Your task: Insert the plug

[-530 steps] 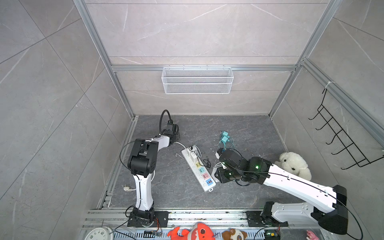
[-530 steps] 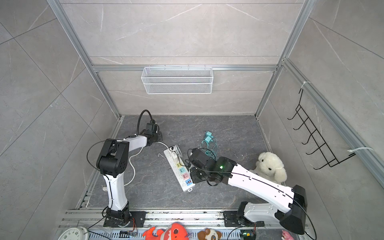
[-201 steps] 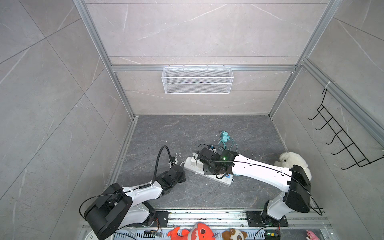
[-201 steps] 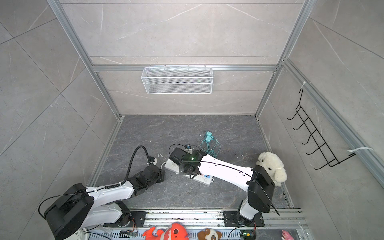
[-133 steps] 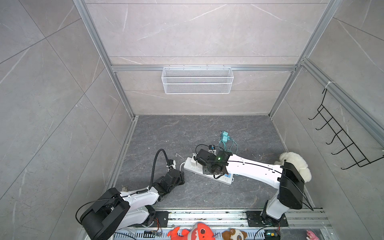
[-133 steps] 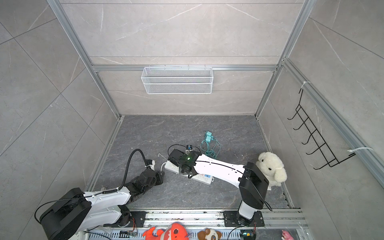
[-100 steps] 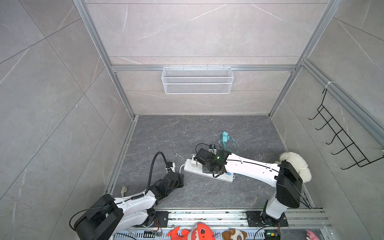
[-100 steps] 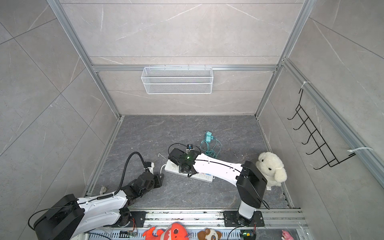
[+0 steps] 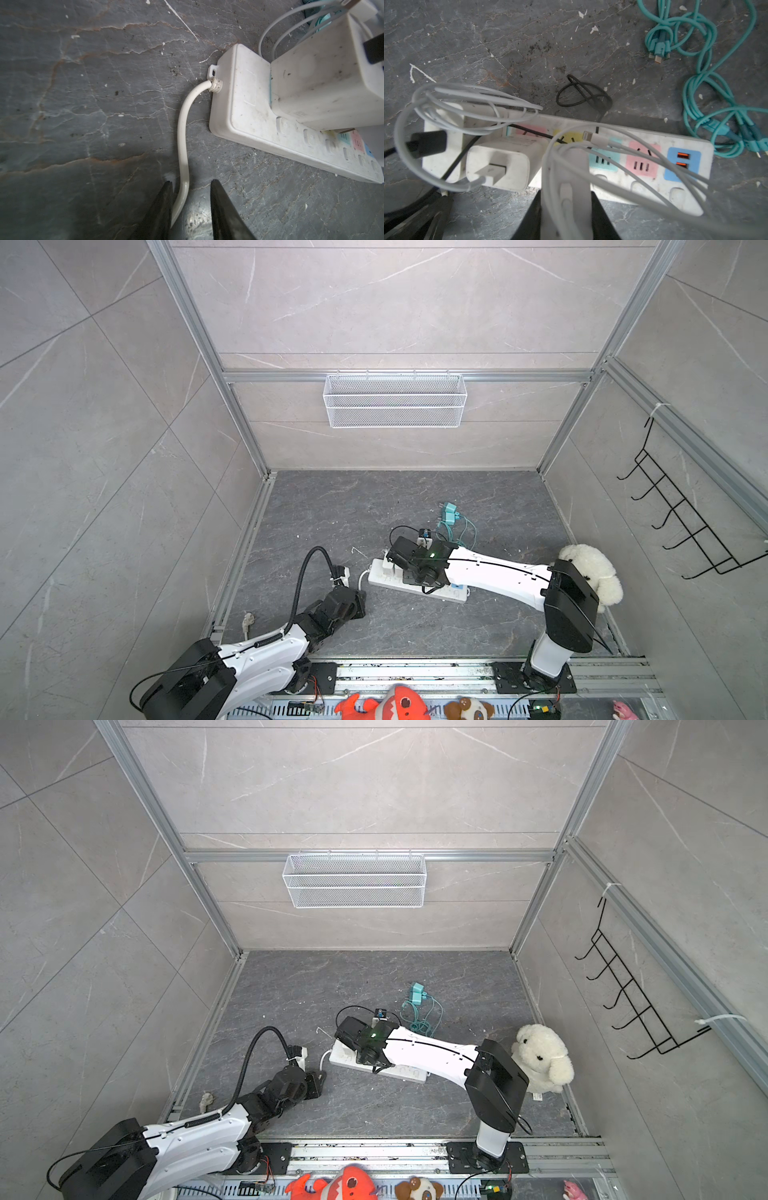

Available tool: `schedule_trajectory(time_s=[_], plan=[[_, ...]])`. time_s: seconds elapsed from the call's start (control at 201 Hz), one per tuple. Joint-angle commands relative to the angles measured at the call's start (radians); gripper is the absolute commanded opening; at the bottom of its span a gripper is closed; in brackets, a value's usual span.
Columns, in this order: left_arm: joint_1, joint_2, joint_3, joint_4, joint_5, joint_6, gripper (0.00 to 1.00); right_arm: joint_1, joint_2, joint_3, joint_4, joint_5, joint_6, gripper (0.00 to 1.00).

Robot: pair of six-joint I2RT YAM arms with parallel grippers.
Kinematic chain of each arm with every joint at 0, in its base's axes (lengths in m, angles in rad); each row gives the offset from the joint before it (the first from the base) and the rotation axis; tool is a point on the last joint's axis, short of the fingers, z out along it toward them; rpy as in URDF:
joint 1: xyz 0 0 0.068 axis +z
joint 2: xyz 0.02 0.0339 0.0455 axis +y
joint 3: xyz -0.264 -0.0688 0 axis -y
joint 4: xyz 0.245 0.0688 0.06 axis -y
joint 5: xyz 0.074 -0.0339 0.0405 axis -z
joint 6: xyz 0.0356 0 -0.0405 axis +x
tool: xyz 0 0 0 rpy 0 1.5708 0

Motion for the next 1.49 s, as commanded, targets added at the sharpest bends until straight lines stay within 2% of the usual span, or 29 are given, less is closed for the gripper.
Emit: schedule_trajectory(time_s=[0.0, 0.692, 0.946, 1.488], plan=[[-0.005, 0.011, -0.024, -0.093, 0.026, 0.015, 0.35, -0.006, 0.026, 0.007, 0.01, 0.039, 0.031, 0.0], [-0.005, -0.01, -0.035, -0.077, 0.027, 0.022, 0.35, -0.008, 0.068, -0.013, 0.031, 0.056, 0.088, 0.0], [-0.005, -0.038, -0.039, -0.087, 0.026, 0.022, 0.35, 0.0, 0.09, 0.0, -0.006, 0.099, 0.104, 0.0], [-0.005, -0.055, -0.037, -0.087, 0.016, 0.036, 0.35, 0.063, 0.032, -0.016, -0.031, 0.112, 0.156, 0.0]])
